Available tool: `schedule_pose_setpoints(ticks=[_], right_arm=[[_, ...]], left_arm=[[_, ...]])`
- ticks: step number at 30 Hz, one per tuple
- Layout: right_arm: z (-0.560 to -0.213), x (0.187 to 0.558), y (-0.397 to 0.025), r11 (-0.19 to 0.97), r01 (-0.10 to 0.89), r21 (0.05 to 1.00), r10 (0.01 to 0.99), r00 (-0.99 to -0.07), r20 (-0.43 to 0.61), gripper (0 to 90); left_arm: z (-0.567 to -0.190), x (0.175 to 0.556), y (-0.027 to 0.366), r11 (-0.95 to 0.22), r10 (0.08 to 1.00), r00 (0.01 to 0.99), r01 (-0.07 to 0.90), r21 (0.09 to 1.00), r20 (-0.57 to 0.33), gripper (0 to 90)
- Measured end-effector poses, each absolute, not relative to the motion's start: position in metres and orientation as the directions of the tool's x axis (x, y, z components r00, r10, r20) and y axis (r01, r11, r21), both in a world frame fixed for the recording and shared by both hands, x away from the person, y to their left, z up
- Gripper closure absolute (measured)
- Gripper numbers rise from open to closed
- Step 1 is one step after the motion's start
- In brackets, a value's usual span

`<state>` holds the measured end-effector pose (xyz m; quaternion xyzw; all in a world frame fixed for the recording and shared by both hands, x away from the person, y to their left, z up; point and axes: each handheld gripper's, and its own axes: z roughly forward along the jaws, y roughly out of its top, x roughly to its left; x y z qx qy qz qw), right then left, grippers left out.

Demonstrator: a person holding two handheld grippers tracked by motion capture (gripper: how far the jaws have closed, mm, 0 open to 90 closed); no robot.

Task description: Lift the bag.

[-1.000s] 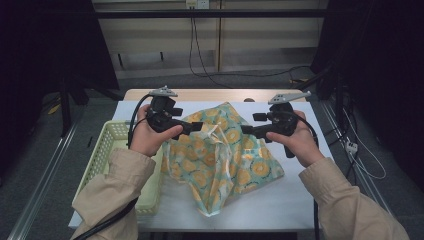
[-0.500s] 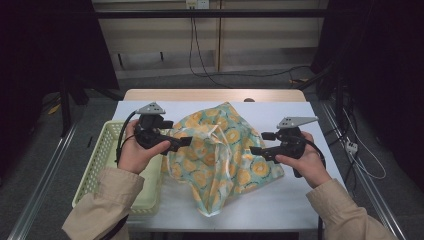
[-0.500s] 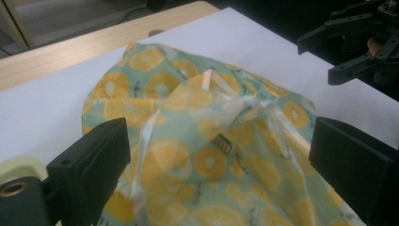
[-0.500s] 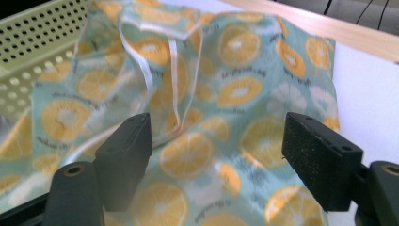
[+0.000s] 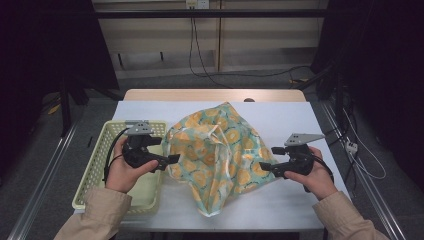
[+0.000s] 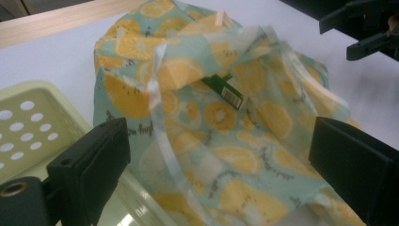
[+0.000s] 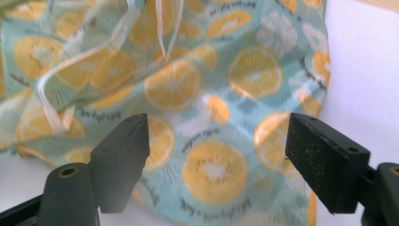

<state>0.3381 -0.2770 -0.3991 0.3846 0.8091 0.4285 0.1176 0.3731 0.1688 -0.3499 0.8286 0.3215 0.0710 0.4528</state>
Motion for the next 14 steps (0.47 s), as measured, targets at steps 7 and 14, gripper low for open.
schedule_pose_setpoints(ticks=[7, 14], right_arm=[[-0.415, 0.324, -0.289, 0.352, 0.532, 0.771, 0.739, -0.663, 0.121, 22.1], [-0.43, 0.308, -0.301, 0.333, 0.543, 0.771, 0.756, -0.642, 0.125, 21.0]], left_arm=[[-0.365, 0.36, 0.176, -0.399, 0.588, 0.792, 0.462, 0.792, -0.165, 5.8], [-0.378, 0.354, 0.182, -0.37, 0.601, 0.779, 0.472, 0.8, -0.181, 5.7]])
